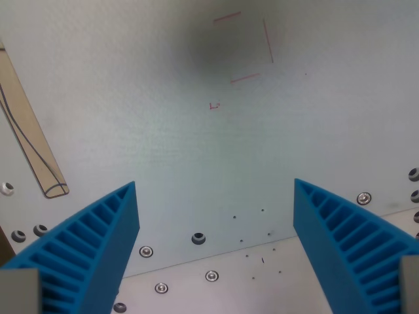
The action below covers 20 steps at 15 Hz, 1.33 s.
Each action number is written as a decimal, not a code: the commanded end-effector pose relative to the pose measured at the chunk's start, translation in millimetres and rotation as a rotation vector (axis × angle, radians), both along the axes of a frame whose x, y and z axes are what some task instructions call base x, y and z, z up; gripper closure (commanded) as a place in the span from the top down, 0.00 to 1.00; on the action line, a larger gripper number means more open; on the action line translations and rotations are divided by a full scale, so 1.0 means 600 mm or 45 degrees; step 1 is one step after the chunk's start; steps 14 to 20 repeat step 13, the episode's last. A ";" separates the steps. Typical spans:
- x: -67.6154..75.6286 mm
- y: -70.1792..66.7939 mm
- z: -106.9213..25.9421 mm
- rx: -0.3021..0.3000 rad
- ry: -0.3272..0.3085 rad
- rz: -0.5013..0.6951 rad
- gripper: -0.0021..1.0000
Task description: Move in gripper positive z
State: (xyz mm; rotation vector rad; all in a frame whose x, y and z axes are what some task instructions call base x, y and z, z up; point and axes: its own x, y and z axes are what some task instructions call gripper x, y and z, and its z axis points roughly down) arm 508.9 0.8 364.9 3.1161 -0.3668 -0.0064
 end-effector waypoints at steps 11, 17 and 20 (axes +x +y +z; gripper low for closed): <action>0.000 -0.001 -0.088 0.000 -0.005 0.000 1.00; 0.000 -0.001 -0.105 0.000 -0.005 0.000 1.00; 0.000 -0.001 -0.105 0.000 -0.005 0.000 1.00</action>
